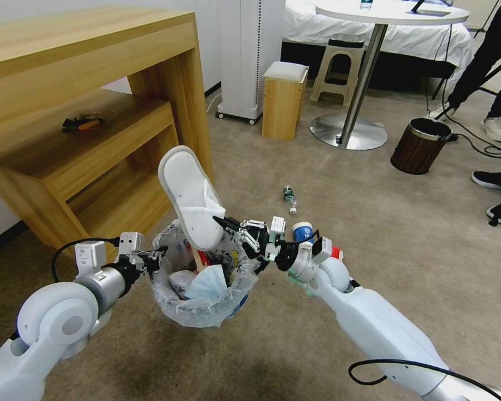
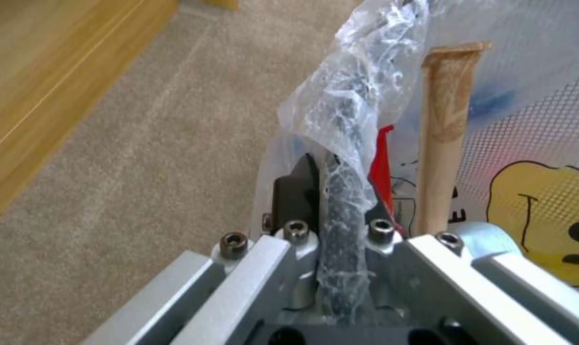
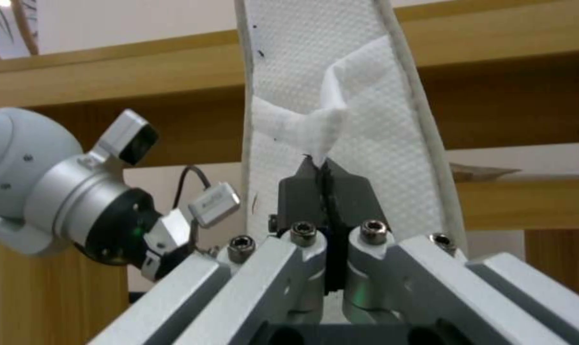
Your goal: Pick up the trash bin and place the garbage on the floor into it.
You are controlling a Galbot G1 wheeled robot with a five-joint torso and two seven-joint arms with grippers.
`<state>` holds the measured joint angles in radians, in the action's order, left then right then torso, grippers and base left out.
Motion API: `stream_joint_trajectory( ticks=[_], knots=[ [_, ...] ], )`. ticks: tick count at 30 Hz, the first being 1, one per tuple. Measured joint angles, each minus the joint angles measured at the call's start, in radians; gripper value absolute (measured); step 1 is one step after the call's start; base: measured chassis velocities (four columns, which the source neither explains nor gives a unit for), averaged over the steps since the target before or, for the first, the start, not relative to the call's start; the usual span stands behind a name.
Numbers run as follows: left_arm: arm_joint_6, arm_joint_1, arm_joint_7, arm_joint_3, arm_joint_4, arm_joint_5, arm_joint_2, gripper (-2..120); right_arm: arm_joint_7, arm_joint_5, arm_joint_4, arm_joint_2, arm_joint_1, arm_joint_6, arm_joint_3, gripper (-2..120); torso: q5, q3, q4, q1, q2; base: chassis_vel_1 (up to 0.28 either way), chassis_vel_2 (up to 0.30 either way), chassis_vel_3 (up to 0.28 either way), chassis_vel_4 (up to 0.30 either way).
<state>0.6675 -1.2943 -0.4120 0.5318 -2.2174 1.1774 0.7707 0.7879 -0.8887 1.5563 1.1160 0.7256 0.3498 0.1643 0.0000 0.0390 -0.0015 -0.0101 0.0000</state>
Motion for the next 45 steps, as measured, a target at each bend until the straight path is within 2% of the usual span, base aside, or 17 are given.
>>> stream_joint_trajectory(
  ticks=[11, 14, 15, 17, 18, 20, 22, 24, 26, 28, 31, 33, 39, 45],
  knots=[
    [0.000, -0.010, 0.000, 0.003, -0.015, 0.000, 0.000, 0, -0.033, -0.031, 0.007, -0.007, 0.009, -0.032, 0.005, 0, 0.0000, 0.000, 0.0001, 0.000, 0.000, 0.000, 0.000, 0.000, 0.000],
    [0.000, -0.010, -0.001, 0.003, -0.018, 0.000, 0.001, 0, -0.031, -0.027, 0.002, -0.014, 0.011, -0.036, 0.005, 14, 0.0000, 0.000, 0.0000, 0.000, 0.000, 0.000, 0.000, 0.000, 0.000],
    [0.000, -0.010, -0.001, 0.003, -0.018, 0.000, 0.001, 0, -0.031, -0.027, 0.002, -0.014, 0.011, -0.036, 0.005, 14, 0.0000, 0.000, 0.0000, 0.000, 0.000, 0.000, 0.000, 0.000, 0.000],
    [0.000, -0.009, -0.002, 0.004, -0.019, 0.000, 0.000, 0, -0.031, -0.021, -0.002, -0.016, 0.014, -0.036, 0.005, 24, 0.0000, 0.000, 0.0000, 0.000, 0.000, 0.000, 0.000, 0.000, 0.000],
    [0.000, -0.009, -0.002, 0.004, -0.019, 0.000, 0.000, 0, -0.031, -0.021, -0.002, -0.016, 0.014, -0.036, 0.005, 24, 0.0000, 0.000, 0.0000, 0.000, 0.000, 0.000, 0.000, 0.000, 0.000],
    [0.000, -0.009, -0.002, 0.005, -0.020, 0.000, -0.001, 0, -0.034, -0.011, -0.004, -0.016, 0.015, -0.034, 0.005, 35, 0.0000, 0.000, 0.0001, 0.000, 0.000, 0.000, 0.000, 0.000, 0.000],
    [0.000, -0.009, -0.002, 0.005, -0.020, 0.000, -0.001, 0, -0.035, -0.010, -0.004, -0.016, 0.015, -0.034, 0.005, 37, 0.0000, 0.000, 0.0000, 0.000, 0.000, 0.000, 0.000, 0.000, 0.000],
    [0.000, -0.009, -0.002, 0.006, -0.020, 0.000, -0.001, 0, -0.041, -0.009, -0.004, -0.017, 0.014, -0.034, 0.005, 48, 0.0000, 0.000, 0.0001, 0.000, 0.000, 0.000, 0.000, 0.000, 0.000],
    [0.000, -0.009, -0.002, 0.006, -0.020, 0.000, -0.001, 0, -0.042, -0.008, -0.004, -0.017, 0.014, -0.034, 0.005, 50, 0.0000, 0.000, 0.0000, 0.000, 0.000, 0.000, 0.000, 0.000, 0.000],
    [0.000, -0.009, -0.002, 0.006, -0.019, 0.000, -0.001, 0, -0.042, -0.006, -0.002, -0.020, 0.017, -0.033, 0.005, 64, 0.0000, 0.000, 0.0000, 0.000, 0.000, 0.000, 0.000, 0.000, 0.000],
    [0.000, -0.009, -0.002, 0.006, -0.017, -0.001, -0.001, 0, -0.042, -0.006, -0.001, -0.022, 0.019, -0.033, 0.005, 69, 0.0001, 0.000, 0.0000, 0.000, 0.000, 0.000, 0.000, 0.000, 0.000],
    [0.000, -0.007, -0.002, 0.006, -0.014, -0.003, 0.000, 0, -0.042, -0.005, 0.004, -0.030, 0.025, -0.030, 0.000, 89, 0.0001, 0.000, 0.0000, 0.000, 0.000, 0.000, 0.000, 0.000, 0.000],
    [0.000, -0.004, -0.001, 0.007, -0.012, -0.004, -0.001, 0, -0.074, -0.002, 0.023, -0.041, 0.027, -0.022, -0.022, 100, 0.0001, 0.000, 0.0000, 0.000, 0.000, 0.000, 0.000, 0.000, 0.000],
    [-0.006, -0.004, -0.016, 0.008, 0.000, -0.018, -0.001, 0, -0.174, 0.001, 0.068, -0.055, 0.030, -0.018, -0.086, 100, 0.0001, 0.000, 0.0002, 0.000, 0.000, 0.000, 0.000, 0.000, 0.000]
  ],
)
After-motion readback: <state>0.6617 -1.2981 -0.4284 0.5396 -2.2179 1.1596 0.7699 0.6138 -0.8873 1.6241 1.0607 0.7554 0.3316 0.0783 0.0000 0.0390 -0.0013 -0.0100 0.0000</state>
